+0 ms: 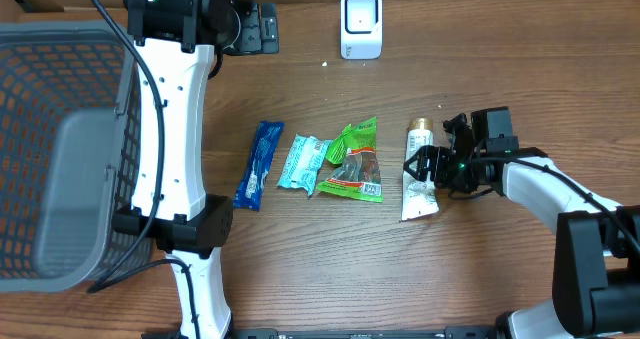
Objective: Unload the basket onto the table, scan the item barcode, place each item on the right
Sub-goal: 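Adjust the tube's position beside the snack bag with the right gripper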
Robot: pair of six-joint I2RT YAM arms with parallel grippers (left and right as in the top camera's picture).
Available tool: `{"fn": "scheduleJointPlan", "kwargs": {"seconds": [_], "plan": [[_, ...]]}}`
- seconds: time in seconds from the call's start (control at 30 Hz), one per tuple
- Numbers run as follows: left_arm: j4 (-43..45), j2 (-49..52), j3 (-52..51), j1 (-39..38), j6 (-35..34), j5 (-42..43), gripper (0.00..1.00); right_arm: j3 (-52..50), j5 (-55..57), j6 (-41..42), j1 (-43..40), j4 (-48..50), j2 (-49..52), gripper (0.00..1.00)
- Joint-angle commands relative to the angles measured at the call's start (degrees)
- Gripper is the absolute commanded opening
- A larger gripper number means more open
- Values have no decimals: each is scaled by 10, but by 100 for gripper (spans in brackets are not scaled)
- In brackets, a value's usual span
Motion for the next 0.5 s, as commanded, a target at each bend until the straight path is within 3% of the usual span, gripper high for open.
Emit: {"fn": "scheduleJointPlan", "kwargs": {"seconds": [0.0, 0.23, 0.47], "plan": [[-1, 4, 4, 6, 0, -7, 100, 13, -30, -10, -11, -36, 10, 93], [-1, 4, 4, 6, 0, -7, 100, 0, -10, -15, -4, -116, 10, 92], [-1, 4, 4, 6, 0, -7, 100, -65, -2, -10, 2, -19, 12, 90]]}}
